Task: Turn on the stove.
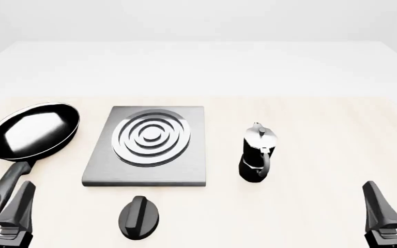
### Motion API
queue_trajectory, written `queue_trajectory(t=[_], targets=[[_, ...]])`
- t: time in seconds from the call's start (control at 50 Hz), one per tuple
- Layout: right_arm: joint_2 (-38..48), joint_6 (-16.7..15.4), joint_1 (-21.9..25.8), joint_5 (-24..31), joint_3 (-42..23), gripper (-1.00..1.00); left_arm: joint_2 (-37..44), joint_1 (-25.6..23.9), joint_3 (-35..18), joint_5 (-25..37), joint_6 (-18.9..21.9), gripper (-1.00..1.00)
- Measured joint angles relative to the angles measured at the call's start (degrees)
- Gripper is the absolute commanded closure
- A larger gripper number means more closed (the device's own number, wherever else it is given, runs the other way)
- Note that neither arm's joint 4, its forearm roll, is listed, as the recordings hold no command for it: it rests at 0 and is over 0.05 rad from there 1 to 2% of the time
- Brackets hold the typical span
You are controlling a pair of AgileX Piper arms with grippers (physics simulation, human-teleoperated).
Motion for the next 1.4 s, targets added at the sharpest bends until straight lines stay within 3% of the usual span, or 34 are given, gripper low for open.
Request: queue_trajectory(t=[0.18,0.5,0.92,1.4], targets=[[1.07,0.22,0.29,-0.55,0.01,-1.0,4.41,0.94,-0.42,-2.29,0.4,-1.0],[1.34,-0.6,0.21,-0.54,0.05,-1.0,24.19,0.39,-7.28,-6.04,-0.28,-1.0],[2.05,-1.74,0.26,-0.84,0.11,-1.0,36.9,-5.89,-17.16,0.78,-3.65,-1.0],[1.95,-1.25,0.02,-0.79,0.1,-1.0,45.5,-15.11,-22.41,5.34,-6.72,-1.0]])
